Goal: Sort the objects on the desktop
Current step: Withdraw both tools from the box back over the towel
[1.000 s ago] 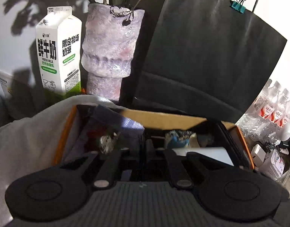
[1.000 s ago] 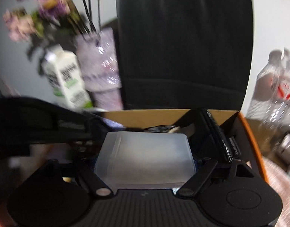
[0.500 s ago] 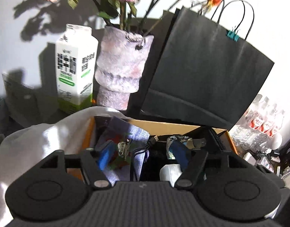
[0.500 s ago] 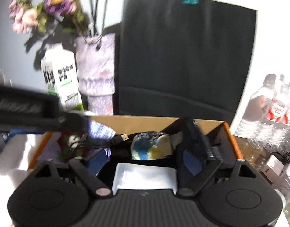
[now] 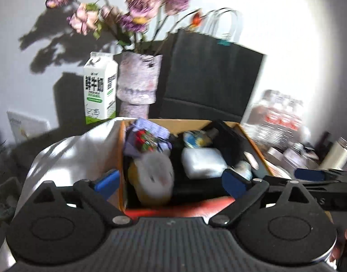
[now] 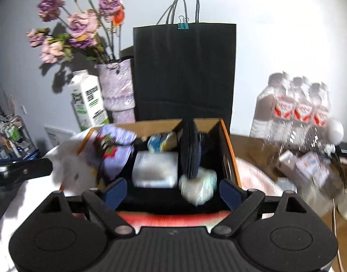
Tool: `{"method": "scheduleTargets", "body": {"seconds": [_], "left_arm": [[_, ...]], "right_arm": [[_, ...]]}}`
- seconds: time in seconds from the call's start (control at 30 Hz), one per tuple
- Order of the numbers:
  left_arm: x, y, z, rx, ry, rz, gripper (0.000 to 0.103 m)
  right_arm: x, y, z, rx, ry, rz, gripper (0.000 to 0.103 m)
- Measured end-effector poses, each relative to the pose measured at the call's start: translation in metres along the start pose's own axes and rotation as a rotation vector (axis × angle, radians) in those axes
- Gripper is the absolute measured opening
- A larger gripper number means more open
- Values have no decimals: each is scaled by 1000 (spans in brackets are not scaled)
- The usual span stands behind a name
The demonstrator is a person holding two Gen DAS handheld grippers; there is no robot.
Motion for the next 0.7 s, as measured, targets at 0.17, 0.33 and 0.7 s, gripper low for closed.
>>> {"method": "scheduleTargets", "body": {"seconds": [0.17, 0.33, 0.7], "left_arm": [[2, 56, -62, -18, -43, -104, 103], [8, 94, -135, -41, -50, -104, 103], [6, 133, -222, -33, -101, -5, 103]], "right_arm": [[14, 48, -67, -34, 18, 63, 89], [36, 88, -138, -77, 78, 29, 89], [61, 133, -243, -82, -35, 11, 89]]}}
Point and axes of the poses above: each gripper's, at about its wrist camera, not at the fingertips, and y roughly against the way its jaws point, x to its left, z to its top, the point moved 1 cm from there along -y, roughly the way its jaws point, and after that the axes turned 8 degrees about z, right-handed, at the moved point
